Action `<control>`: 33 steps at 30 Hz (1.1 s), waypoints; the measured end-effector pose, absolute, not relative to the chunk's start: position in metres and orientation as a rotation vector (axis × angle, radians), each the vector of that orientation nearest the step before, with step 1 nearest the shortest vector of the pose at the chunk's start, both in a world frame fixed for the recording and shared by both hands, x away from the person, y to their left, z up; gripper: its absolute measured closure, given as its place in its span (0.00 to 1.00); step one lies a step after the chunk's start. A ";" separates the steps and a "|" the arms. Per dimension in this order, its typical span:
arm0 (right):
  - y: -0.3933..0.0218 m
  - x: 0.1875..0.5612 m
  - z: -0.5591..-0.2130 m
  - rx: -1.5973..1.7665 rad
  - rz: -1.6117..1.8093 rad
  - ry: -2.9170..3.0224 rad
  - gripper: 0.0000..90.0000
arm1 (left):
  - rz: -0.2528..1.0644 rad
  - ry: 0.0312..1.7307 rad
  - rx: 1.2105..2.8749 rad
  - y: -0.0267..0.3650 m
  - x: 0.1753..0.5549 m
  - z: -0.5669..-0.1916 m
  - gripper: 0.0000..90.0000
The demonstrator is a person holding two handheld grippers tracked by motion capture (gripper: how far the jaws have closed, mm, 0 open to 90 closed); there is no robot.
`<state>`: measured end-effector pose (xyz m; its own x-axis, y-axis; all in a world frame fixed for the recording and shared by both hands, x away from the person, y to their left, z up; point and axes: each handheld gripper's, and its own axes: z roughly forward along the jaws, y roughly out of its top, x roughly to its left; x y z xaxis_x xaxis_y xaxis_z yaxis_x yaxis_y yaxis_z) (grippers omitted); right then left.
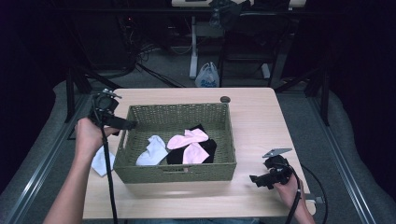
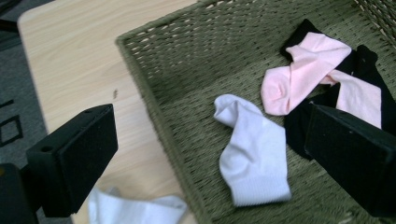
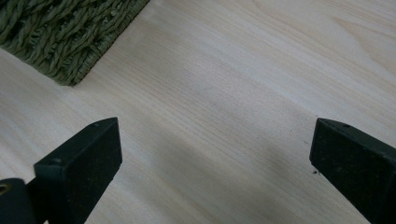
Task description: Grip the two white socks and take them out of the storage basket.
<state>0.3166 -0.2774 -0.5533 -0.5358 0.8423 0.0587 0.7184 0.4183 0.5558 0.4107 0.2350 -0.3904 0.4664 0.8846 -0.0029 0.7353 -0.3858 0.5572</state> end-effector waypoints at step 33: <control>-0.277 0.316 -0.554 1.364 0.793 2.456 0.01 | 0.188 1.355 2.379 0.176 0.461 -0.493 0.25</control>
